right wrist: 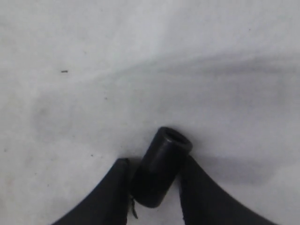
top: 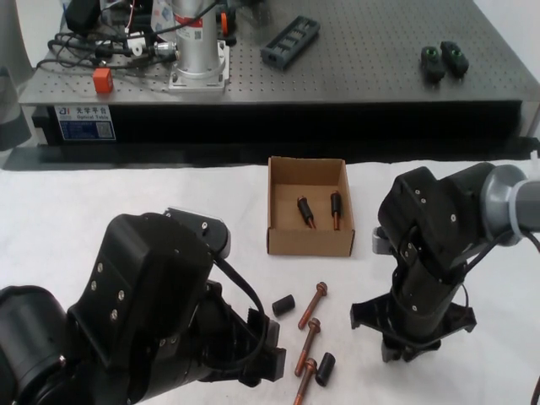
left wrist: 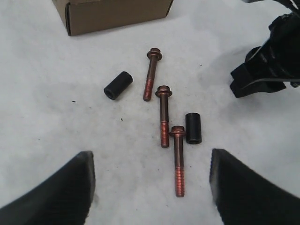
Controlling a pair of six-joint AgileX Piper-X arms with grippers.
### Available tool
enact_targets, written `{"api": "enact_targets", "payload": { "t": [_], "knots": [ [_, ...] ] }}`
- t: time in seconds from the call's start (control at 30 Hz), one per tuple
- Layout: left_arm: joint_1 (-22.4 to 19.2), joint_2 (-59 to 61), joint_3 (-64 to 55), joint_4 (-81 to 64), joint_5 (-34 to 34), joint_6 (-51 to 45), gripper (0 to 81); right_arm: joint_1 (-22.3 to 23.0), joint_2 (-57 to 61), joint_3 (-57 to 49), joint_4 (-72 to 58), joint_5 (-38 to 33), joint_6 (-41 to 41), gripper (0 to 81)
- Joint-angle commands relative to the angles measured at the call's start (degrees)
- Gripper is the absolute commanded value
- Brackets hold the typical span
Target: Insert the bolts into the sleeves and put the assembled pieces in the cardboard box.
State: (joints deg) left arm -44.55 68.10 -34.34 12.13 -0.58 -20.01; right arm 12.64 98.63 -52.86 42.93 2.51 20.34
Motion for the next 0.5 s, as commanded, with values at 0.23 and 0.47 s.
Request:
{"api": "enact_targets", "payload": {
  "t": [0.23,0.47],
  "knots": [
    [-0.1,-0.47,-0.19,0.26,1.29,0.86,50.1,-1.85,0.48,0.04,-2.91,-0.92,0.25,34.8],
    [-0.1,-0.47,-0.19,0.26,1.29,0.86,50.1,-2.33,0.48,0.04,-2.37,-0.96,-3.05,6.1]
  ]
}}
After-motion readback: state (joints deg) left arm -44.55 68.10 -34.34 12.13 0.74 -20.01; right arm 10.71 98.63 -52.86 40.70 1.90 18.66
